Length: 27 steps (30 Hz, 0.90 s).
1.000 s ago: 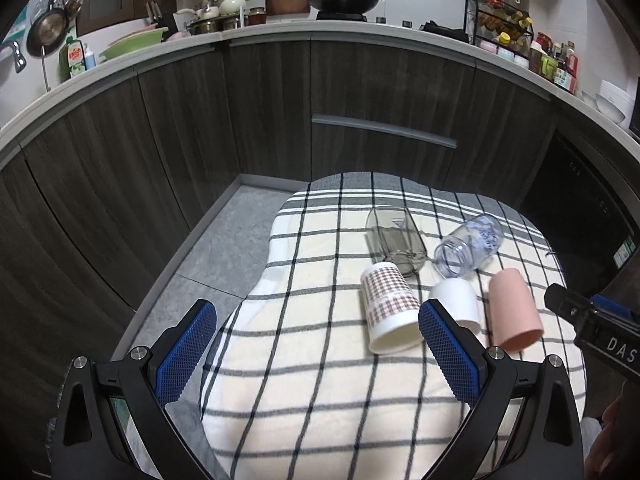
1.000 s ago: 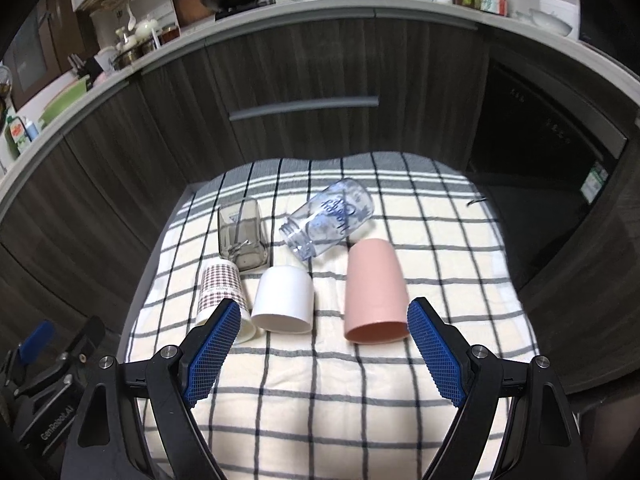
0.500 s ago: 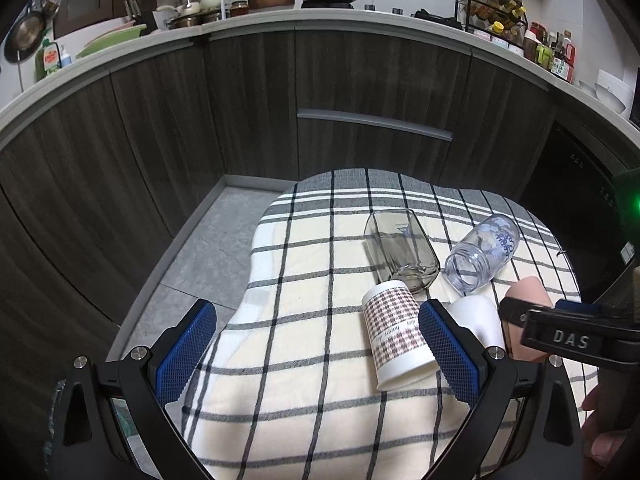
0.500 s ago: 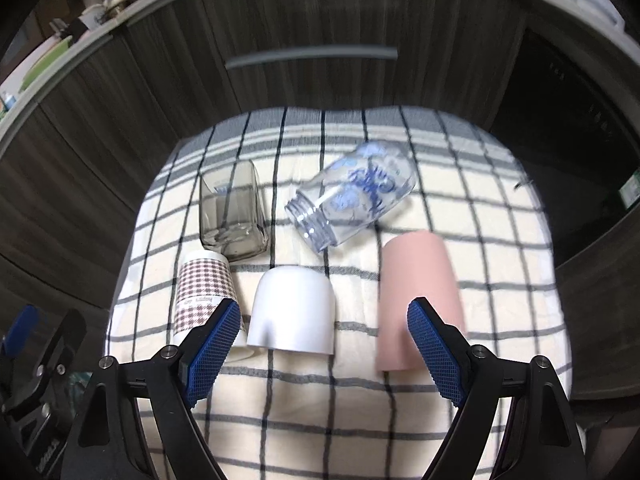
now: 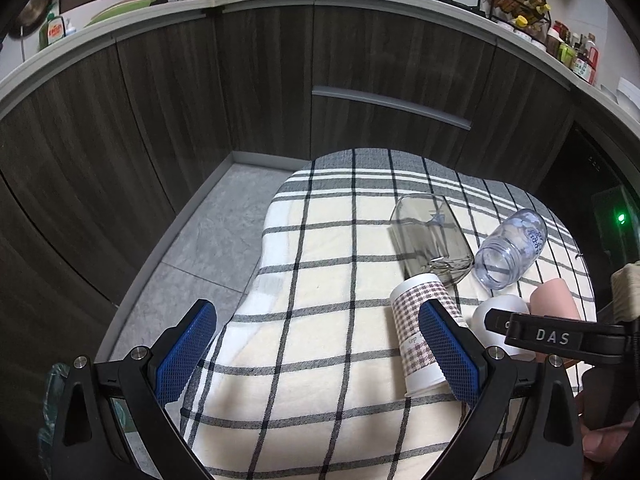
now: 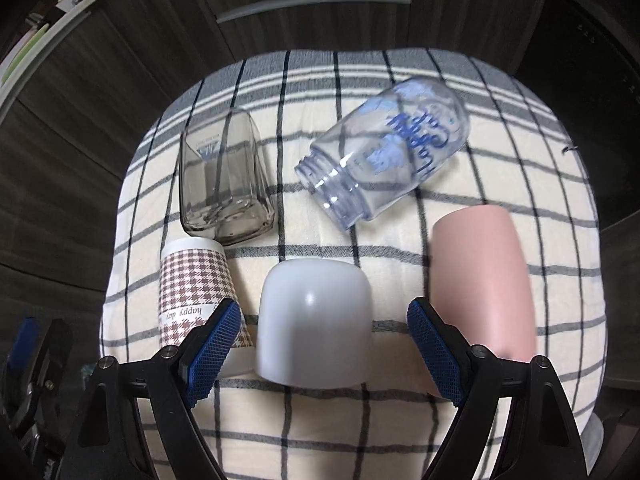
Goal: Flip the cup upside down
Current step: 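Close the right gripper around the white cup's body, then lift the white cup with the right gripper and pull it back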
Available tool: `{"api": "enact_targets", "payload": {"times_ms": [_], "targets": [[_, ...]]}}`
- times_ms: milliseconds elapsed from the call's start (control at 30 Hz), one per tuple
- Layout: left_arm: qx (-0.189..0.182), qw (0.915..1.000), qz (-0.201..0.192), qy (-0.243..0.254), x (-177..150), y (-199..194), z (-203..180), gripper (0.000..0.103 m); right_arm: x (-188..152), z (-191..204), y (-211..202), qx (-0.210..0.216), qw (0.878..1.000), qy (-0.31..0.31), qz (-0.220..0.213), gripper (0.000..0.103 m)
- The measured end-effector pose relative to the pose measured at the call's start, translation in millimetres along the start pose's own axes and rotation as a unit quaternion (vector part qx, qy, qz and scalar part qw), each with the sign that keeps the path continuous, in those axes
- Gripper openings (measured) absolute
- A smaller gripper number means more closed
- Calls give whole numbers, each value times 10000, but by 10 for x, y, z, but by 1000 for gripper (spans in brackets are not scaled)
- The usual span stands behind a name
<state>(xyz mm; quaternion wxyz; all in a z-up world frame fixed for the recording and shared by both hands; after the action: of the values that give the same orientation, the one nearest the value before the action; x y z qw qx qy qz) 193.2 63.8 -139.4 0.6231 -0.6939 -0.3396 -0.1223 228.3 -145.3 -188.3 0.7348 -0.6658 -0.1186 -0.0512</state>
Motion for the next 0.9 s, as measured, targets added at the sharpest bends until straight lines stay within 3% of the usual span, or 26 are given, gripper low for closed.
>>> {"api": "enact_targets", "payload": {"times_ms": [167,200,233,600,900], "targets": [[14,10000,32,-82,-3,5,45,103,-31,-21,155,150,9996,149,209,82],[20,10000,39,-90,-3,6,51,103,-26,-16,145,155,9997,139,150,79],[26,9999,45,-98,-5,5,49,103,-20,-10,143,306,9993,158,119,68],[-126,9999,-36,-66,-1,-244,24,103,-95,21,-229,398,9988,87,-273,67],[-342,9994,-69,15,-173,-669,30,103,-569,102,-659,611,9975,-87,-339,67]]}}
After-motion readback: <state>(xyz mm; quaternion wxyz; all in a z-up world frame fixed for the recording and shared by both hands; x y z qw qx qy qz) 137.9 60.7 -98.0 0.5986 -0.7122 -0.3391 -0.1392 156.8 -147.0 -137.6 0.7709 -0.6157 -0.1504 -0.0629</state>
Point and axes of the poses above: each gripper's, at about its wrist camera, not at the fingertips, and y roughly the way its jaws point, z to its left, x to its top, the point moved 3 cm from there along y, roughly the way its jaws point, and after that the axes turned 14 degrees about -y, right-handed, at the moved point
